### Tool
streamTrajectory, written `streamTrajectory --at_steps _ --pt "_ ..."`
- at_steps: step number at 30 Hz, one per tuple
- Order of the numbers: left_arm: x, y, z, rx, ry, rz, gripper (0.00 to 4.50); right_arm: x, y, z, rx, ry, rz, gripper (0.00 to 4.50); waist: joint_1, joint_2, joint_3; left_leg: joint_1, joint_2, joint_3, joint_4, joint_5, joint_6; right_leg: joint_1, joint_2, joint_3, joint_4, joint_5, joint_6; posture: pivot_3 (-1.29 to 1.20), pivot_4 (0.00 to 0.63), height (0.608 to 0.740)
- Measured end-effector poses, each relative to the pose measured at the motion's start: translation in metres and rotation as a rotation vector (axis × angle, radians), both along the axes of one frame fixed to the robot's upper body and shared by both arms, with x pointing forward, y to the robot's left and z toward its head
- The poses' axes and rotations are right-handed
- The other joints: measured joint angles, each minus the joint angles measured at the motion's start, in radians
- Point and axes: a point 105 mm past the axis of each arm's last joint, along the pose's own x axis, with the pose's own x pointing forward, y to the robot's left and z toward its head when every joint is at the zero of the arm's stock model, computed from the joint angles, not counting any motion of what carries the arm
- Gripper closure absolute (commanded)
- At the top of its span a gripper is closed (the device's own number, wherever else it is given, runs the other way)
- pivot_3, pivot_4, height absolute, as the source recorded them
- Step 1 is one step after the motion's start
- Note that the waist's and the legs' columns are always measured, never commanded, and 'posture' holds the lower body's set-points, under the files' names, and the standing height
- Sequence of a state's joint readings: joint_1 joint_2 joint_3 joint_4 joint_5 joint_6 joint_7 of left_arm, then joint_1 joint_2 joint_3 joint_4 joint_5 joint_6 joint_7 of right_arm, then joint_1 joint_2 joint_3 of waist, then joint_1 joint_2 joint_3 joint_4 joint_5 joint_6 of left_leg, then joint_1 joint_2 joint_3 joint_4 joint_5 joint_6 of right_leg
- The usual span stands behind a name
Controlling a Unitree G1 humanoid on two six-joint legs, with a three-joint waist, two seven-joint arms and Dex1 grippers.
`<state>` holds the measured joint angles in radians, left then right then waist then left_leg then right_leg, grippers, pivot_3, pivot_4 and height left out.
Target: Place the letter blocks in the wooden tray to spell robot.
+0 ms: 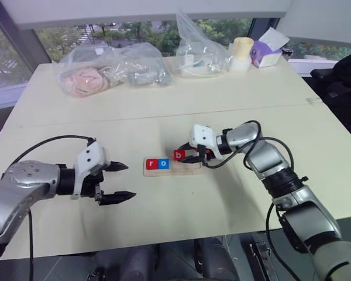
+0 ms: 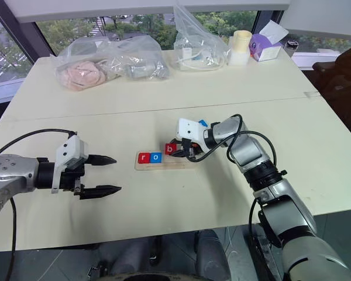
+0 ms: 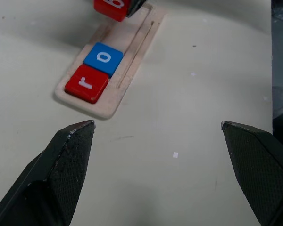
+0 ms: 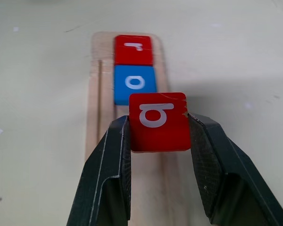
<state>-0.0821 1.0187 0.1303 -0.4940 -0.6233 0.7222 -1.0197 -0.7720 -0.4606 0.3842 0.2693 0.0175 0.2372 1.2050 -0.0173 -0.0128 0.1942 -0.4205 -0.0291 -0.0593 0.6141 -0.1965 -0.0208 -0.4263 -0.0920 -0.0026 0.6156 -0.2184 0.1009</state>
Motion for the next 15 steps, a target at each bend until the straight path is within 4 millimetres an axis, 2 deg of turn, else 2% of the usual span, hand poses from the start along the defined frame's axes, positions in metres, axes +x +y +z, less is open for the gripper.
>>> streamTrajectory --at_steps 15 --pt "0.004 -0.003 0.001 -0.021 -0.015 0.017 0.00 -0.006 0.006 -0.017 -0.028 0.014 0.011 3.36 0.000 0.000 0.000 0.000 0.001 0.000 0.000 0.000 0.000 0.000 0.002 0.000 0.000 0.001 -0.001 0.00 0.150 0.740"
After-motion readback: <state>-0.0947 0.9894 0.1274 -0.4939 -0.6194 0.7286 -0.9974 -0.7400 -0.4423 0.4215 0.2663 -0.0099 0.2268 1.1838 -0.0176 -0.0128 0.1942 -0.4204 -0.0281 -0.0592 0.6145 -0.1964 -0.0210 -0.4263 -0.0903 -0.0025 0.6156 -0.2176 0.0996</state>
